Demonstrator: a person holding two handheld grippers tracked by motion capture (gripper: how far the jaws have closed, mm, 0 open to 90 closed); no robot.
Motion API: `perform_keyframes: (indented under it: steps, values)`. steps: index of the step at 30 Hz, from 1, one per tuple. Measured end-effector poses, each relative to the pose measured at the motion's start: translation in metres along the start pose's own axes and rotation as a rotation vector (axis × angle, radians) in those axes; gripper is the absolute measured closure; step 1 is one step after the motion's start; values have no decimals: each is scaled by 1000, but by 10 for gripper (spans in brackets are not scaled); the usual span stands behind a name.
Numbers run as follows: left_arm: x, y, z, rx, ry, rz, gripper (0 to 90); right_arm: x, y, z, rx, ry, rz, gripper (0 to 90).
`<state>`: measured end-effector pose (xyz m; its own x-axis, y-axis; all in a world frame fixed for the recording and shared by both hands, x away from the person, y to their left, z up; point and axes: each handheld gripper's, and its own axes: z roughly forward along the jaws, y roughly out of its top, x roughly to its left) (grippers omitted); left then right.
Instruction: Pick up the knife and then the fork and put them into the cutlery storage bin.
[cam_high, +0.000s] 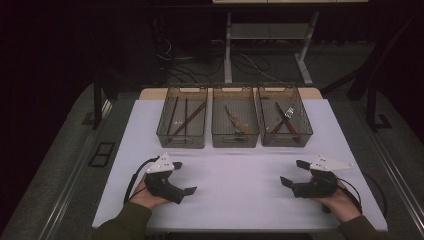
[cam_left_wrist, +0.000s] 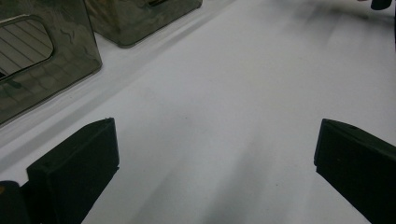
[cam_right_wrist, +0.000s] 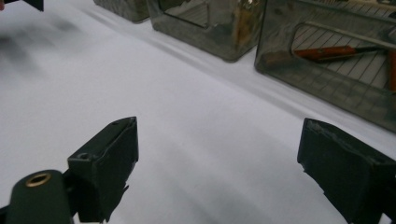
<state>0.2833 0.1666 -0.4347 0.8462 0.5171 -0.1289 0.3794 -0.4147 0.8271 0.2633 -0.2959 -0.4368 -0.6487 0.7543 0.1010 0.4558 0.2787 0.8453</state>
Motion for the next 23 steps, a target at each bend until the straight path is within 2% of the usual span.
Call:
perform_keyframes:
  steps: [9,23]
  values:
    - [-1,0,0,2,4,7,0,4,-9,-3,13,4,-3,126]
    - [0,0,0,4,6,14,0,5,-10,-4,9,3,-19,126]
